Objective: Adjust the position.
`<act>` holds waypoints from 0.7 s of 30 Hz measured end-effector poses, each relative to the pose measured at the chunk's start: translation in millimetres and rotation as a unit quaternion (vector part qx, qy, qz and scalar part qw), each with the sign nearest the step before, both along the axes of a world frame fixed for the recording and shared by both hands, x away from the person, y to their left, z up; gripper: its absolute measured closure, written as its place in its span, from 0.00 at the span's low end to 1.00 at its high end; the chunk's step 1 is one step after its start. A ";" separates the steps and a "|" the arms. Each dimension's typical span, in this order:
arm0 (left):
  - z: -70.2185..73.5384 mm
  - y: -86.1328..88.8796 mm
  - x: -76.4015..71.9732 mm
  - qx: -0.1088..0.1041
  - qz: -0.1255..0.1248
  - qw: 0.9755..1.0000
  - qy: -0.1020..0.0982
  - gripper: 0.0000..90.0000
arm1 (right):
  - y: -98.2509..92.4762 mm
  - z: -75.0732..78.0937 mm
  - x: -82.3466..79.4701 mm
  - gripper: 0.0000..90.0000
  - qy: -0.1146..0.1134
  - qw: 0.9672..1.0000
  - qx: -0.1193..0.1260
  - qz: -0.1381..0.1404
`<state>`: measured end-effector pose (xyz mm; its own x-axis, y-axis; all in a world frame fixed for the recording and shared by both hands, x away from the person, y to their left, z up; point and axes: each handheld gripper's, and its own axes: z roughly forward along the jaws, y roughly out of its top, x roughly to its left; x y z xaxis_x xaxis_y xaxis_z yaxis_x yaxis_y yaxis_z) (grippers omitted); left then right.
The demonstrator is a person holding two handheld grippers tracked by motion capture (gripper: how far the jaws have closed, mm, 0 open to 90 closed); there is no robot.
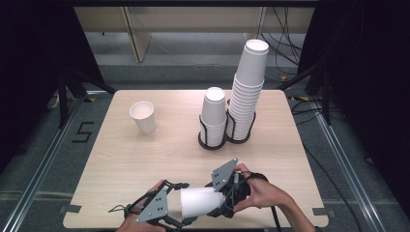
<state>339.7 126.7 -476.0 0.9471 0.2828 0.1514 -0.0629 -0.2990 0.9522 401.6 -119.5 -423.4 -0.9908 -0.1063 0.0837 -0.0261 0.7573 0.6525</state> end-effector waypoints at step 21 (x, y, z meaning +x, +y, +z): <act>2.8 -8.0 1.5 0.097 0.033 0.994 0.044 0.14 | 17.8 0.5 -17.6 0.18 -0.088 0.993 -0.082 -0.020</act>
